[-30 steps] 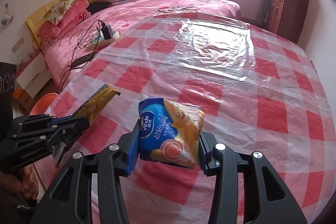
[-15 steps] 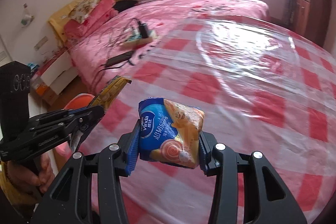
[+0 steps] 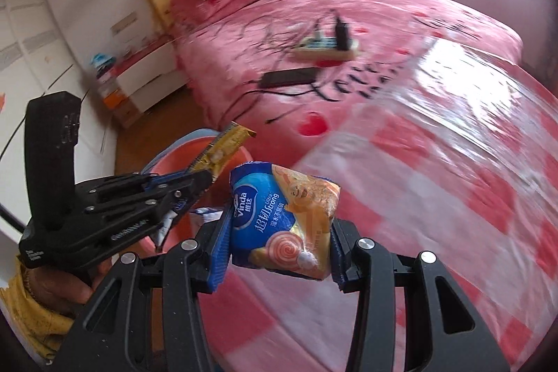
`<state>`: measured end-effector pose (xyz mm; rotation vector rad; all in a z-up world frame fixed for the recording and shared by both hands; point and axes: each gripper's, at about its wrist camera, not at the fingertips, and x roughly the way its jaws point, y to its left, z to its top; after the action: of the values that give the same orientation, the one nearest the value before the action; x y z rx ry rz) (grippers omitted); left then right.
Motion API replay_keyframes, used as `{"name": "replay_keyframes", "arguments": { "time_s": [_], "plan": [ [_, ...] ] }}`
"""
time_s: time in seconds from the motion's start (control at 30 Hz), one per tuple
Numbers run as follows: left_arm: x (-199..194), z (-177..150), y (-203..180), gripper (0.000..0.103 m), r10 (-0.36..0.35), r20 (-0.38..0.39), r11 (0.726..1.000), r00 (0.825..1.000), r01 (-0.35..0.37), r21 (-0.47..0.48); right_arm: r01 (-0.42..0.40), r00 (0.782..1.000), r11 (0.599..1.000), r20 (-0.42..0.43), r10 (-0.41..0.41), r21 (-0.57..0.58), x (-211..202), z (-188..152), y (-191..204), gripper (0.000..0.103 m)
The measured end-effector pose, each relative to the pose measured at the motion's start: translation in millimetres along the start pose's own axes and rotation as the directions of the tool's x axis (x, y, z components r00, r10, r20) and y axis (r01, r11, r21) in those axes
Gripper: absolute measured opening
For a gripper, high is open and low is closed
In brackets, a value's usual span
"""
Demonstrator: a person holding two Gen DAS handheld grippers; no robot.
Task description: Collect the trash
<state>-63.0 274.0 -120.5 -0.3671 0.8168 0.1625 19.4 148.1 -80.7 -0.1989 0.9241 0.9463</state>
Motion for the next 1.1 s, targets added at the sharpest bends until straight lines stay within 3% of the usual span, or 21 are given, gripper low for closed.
{"name": "replay_keyframes", "arguments": {
  "time_s": [0.3, 0.53, 0.63, 0.7, 0.77, 0.8, 0.9, 0.97, 1.1],
  "plan": [
    [7, -19, 53, 0.009, 0.079, -0.034, 0.993, 0.996, -0.081, -0.083, -0.052, 0.997, 0.993, -0.066, 0.045, -0.110, 44, 12, 51, 0.047],
    [17, -29, 75, 0.009, 0.097, -0.064, 0.986, 0.993, -0.104, -0.129, -0.052, 0.996, 0.982, -0.081, 0.038, -0.180, 64, 15, 76, 0.048],
    [22, -32, 82, 0.011, 0.102, -0.081, 0.981, 0.991, -0.114, -0.154, -0.050, 0.995, 0.981, -0.094, 0.033, -0.187, 73, 13, 80, 0.059],
    [26, -35, 86, 0.023, 0.105, -0.098, 0.977, 0.990, -0.121, -0.174, -0.047, 0.994, 0.983, -0.102, 0.029, -0.175, 77, 11, 78, 0.072],
    [27, -36, 90, 0.054, 0.134, -0.105, 0.971, 0.985, -0.152, -0.183, -0.051, 0.994, 0.989, -0.105, 0.037, -0.138, 77, 8, 71, 0.079],
    [27, -37, 90, 0.059, 0.144, -0.103, 0.970, 0.984, -0.161, -0.182, -0.049, 0.994, 0.992, -0.103, 0.037, -0.117, 75, 7, 66, 0.083],
    [25, -36, 90, 0.067, 0.158, -0.096, 0.968, 0.983, -0.173, -0.181, -0.052, 0.995, 0.996, -0.085, 0.046, -0.066, 67, 5, 53, 0.084],
    [24, -33, 89, 0.080, 0.184, -0.093, 0.963, 0.978, -0.199, -0.180, -0.036, 0.998, 0.999, -0.061, 0.034, -0.031, 58, 4, 42, 0.086],
    [21, -26, 83, 0.084, 0.217, -0.088, 0.962, 0.972, -0.228, -0.147, -0.008, 1.000, 1.000, -0.019, 0.009, 0.019, 39, 2, 24, 0.088]
  ]
}}
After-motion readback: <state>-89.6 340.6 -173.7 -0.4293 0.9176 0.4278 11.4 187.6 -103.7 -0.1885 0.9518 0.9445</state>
